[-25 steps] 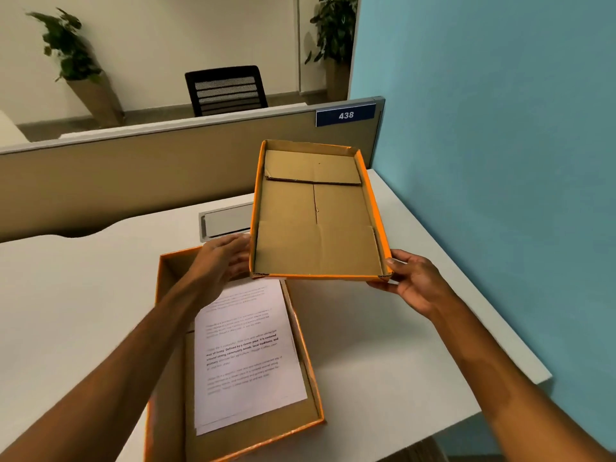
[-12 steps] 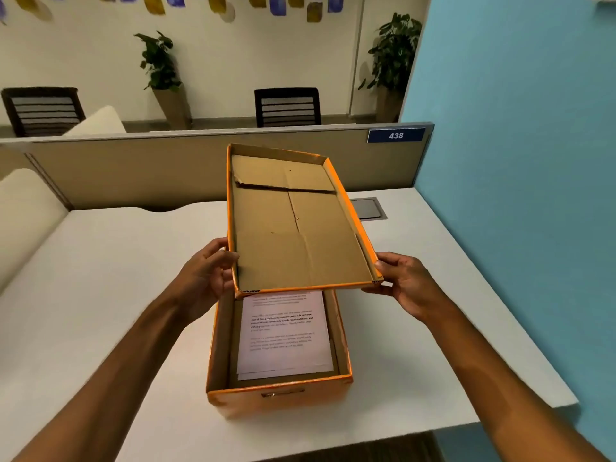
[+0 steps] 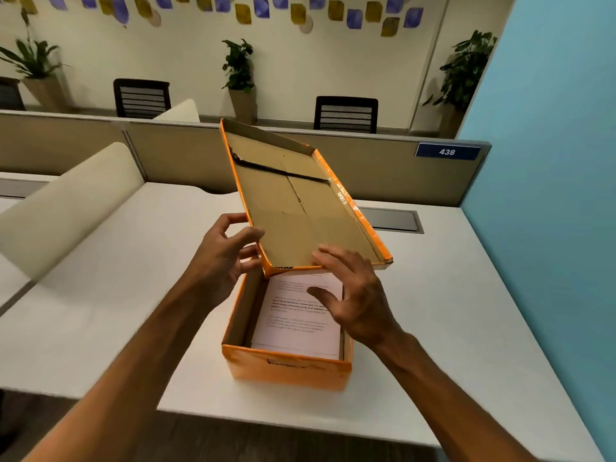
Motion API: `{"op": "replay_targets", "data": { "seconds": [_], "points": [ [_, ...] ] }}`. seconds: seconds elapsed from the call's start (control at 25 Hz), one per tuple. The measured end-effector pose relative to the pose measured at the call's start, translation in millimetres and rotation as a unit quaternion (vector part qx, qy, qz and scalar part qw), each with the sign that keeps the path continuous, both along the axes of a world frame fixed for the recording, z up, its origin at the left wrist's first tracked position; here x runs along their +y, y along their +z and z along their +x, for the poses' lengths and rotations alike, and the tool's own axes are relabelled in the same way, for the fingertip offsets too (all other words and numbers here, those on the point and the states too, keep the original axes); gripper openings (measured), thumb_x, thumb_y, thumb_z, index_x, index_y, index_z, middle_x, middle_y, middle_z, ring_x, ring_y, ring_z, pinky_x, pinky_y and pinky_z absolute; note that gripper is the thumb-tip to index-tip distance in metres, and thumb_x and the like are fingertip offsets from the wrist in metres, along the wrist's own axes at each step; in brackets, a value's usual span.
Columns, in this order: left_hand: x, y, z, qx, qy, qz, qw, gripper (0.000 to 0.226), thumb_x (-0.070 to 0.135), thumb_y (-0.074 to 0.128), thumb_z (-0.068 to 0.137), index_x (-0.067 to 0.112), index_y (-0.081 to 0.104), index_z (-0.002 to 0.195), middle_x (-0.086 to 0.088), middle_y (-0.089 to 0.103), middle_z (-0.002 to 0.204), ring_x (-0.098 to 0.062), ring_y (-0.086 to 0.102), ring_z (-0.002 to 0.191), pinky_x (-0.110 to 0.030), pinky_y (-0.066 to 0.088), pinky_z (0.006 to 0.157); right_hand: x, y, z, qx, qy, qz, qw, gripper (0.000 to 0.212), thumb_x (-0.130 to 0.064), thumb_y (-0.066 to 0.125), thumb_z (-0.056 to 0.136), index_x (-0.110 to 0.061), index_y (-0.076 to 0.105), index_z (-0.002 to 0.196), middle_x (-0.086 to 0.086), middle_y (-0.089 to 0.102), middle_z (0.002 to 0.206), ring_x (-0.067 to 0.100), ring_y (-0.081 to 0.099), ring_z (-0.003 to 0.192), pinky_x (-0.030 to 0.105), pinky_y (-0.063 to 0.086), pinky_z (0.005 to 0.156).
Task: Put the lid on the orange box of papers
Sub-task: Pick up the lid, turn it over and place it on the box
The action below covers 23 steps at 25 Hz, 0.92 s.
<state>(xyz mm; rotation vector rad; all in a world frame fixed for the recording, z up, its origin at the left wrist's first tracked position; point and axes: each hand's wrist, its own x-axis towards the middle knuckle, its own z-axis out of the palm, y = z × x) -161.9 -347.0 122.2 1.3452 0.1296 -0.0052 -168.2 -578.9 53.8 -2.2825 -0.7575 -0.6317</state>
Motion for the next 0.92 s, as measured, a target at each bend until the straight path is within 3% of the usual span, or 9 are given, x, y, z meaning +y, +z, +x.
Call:
{"op": "replay_targets", "data": {
  "seconds": [0.2, 0.4, 0.52, 0.64, 0.76, 0.92],
  "points": [
    [-14, 24, -23, -0.010, 0.047, 0.047, 0.998, 0.046, 0.016, 0.068, 0.087, 0.014, 0.047, 0.128, -0.017, 0.058, 0.127, -0.041, 0.061, 0.110, -0.055, 0.053, 0.092, 32, -2, -7, -0.048, -0.045, 0.079, 0.995, 0.039, -0.021, 0.073, 0.086, -0.010, 0.064, 0.123, 0.009, 0.066, 0.124, 0.024, 0.058, 0.116, 0.043, 0.051, 0.095],
    [-20, 47, -25, -0.077, 0.080, 0.087, 0.990, 0.052, 0.026, 0.074, 0.082, 0.012, 0.050, 0.126, -0.006, 0.068, 0.102, -0.027, 0.073, 0.084, -0.035, 0.062, 0.067, 47, 16, -5, -0.039, -0.073, 0.175, 0.981, 0.030, -0.012, 0.074, 0.085, -0.006, 0.069, 0.114, 0.010, 0.071, 0.115, 0.025, 0.063, 0.112, 0.042, 0.051, 0.098],
    [-17, 53, -15, -0.115, 0.017, 0.056, 0.992, 0.058, 0.037, 0.079, 0.073, 0.015, 0.057, 0.123, -0.006, 0.076, 0.103, -0.021, 0.075, 0.089, -0.032, 0.061, 0.070, 53, 31, -6, 0.002, -0.099, 0.266, 0.959, 0.027, -0.022, 0.072, 0.087, -0.005, 0.070, 0.109, 0.008, 0.073, 0.104, 0.017, 0.068, 0.098, 0.036, 0.058, 0.089],
    [-7, 34, -1, -0.124, -0.019, 0.063, 0.990, 0.060, 0.042, 0.080, 0.072, 0.016, 0.062, 0.123, -0.004, 0.071, 0.118, -0.015, 0.069, 0.106, -0.032, 0.057, 0.087, 62, 39, -6, 0.062, -0.137, 0.358, 0.921, 0.018, -0.031, 0.073, 0.086, -0.015, 0.069, 0.095, -0.003, 0.071, 0.085, 0.011, 0.068, 0.077, 0.036, 0.062, 0.074],
    [5, -14, 8, -0.038, -0.054, 0.098, 0.993, 0.063, 0.048, 0.077, 0.073, 0.020, 0.055, 0.125, -0.005, 0.063, 0.130, -0.007, 0.068, 0.103, -0.027, 0.055, 0.084, 68, 40, -6, 0.144, -0.151, 0.453, 0.867, 0.021, -0.030, 0.078, 0.081, -0.021, 0.071, 0.100, -0.009, 0.075, 0.096, 0.009, 0.071, 0.086, 0.038, 0.061, 0.081],
    [24, -70, 10, 0.091, -0.105, 0.103, 0.985, 0.081, 0.051, 0.068, 0.079, 0.015, 0.037, 0.145, -0.007, 0.048, 0.146, -0.027, 0.054, 0.126, -0.045, 0.050, 0.100, 72, 40, -7, 0.217, -0.110, 0.605, 0.758, 0.024, -0.016, 0.078, 0.080, -0.021, 0.070, 0.101, 0.000, 0.076, 0.106, 0.027, 0.071, 0.099, 0.059, 0.052, 0.091]
  ]
}}
